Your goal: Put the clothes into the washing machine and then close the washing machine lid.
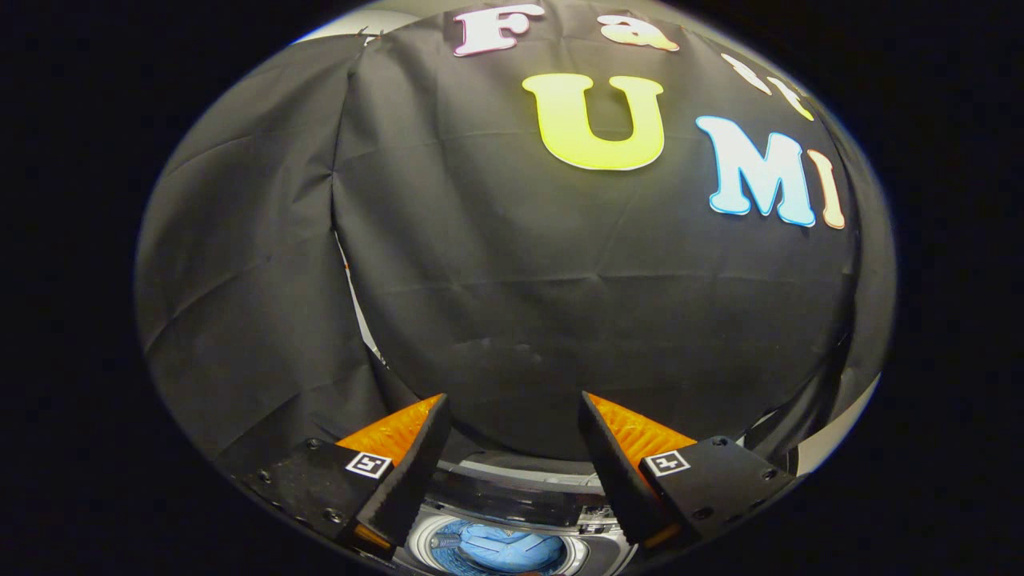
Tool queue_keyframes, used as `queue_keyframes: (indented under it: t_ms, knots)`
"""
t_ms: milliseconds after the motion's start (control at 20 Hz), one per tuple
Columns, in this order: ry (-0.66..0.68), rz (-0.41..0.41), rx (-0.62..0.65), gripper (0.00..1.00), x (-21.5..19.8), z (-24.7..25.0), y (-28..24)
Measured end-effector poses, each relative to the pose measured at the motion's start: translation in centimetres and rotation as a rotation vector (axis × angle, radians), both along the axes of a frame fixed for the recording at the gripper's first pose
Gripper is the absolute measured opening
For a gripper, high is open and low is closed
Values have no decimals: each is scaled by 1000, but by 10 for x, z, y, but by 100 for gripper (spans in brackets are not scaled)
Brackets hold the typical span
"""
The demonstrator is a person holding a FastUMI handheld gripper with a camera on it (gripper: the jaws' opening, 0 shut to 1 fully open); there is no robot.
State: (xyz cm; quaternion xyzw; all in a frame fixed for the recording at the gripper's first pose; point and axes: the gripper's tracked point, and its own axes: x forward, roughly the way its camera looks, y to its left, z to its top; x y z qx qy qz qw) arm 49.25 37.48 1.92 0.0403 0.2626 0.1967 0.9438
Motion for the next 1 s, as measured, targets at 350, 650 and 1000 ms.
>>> queue_keyframes:
  t_ms: [350,650,1000]
  knots:
    - [86,-1,-44,99,14,-28,15]
    - [183,5,-52,99,11,-52,20]
    - [279,30,-34,99,4,-67,23]
